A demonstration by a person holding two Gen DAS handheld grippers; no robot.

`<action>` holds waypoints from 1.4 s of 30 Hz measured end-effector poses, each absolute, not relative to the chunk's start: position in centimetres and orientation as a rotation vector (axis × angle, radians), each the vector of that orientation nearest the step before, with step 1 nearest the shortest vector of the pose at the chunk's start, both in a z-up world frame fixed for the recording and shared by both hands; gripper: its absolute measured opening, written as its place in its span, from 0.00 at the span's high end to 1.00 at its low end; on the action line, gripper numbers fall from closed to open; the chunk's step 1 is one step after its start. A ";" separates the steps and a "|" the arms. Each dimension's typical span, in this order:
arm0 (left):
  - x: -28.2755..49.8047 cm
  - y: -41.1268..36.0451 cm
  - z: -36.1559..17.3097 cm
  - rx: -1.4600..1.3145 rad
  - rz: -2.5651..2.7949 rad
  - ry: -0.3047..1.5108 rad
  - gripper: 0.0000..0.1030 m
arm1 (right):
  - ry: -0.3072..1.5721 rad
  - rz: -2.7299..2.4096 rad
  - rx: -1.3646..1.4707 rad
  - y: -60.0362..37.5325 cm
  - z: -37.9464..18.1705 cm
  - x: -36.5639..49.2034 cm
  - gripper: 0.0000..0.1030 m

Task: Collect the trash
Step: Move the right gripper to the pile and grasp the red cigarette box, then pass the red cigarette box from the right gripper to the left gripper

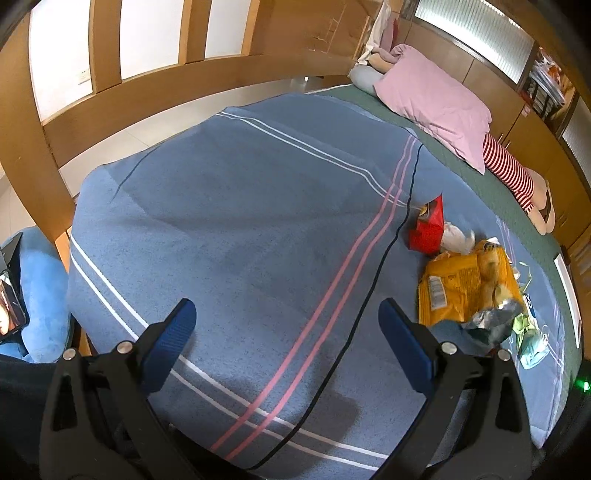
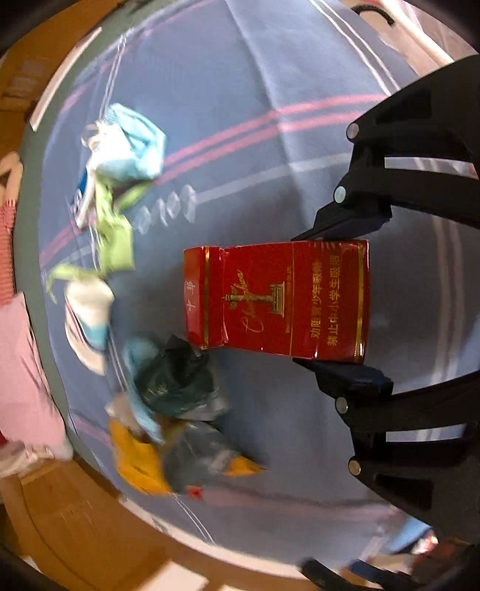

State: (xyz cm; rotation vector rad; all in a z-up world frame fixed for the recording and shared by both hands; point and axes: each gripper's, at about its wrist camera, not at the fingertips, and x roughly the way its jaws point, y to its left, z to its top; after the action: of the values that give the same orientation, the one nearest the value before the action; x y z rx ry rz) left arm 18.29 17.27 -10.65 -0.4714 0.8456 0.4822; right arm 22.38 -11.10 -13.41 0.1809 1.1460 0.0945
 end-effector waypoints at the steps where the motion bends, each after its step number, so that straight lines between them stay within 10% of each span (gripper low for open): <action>1: 18.3 17.3 -10.7 -0.473 0.482 0.846 0.04 | 1.149 0.109 0.181 -10.5 -13.3 22.0 0.46; 42: 19.3 16.3 -11.5 -0.461 0.407 0.906 0.04 | 1.070 0.218 0.425 -10.3 -11.7 20.3 0.36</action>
State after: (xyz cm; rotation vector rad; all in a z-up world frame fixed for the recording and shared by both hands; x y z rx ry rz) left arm 19.26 16.29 -11.46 -0.4612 0.9063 0.4070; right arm 20.28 -10.28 -11.67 0.4251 1.0695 0.2178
